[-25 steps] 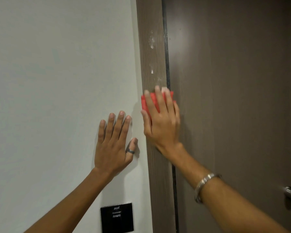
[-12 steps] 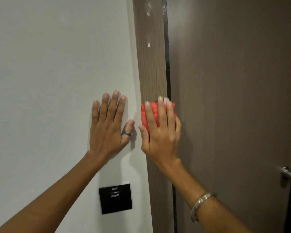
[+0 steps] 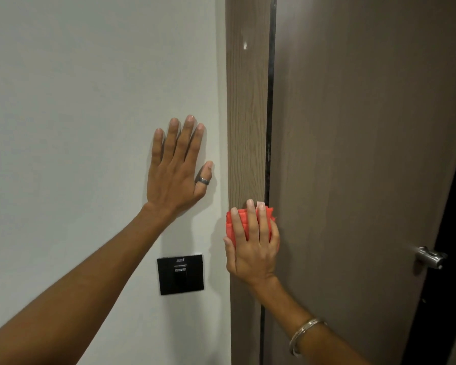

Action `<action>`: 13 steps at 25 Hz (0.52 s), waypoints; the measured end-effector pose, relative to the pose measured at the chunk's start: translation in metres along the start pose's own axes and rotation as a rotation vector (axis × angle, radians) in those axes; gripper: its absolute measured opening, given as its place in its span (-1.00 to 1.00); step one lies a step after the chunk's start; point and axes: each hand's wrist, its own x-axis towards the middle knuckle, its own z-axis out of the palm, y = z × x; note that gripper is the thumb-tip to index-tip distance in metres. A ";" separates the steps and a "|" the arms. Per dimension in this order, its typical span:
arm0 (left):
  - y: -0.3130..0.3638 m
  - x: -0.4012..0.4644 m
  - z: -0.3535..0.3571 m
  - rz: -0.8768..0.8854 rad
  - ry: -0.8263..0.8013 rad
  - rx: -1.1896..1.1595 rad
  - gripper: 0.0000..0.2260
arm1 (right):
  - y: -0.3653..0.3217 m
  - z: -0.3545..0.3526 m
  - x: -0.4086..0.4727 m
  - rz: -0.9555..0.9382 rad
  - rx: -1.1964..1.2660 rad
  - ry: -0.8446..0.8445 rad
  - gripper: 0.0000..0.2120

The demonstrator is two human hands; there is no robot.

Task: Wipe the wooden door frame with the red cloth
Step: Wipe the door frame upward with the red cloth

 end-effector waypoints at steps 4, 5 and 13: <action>-0.002 0.000 0.002 0.008 0.008 0.005 -0.34 | 0.002 -0.015 0.098 -0.033 0.032 0.094 -0.36; -0.001 0.000 0.002 0.003 -0.002 0.005 -0.34 | 0.002 -0.024 0.128 -0.048 0.031 0.113 -0.38; -0.009 0.039 -0.009 0.002 0.002 -0.052 -0.33 | 0.002 -0.065 0.273 -0.087 -0.001 0.140 -0.37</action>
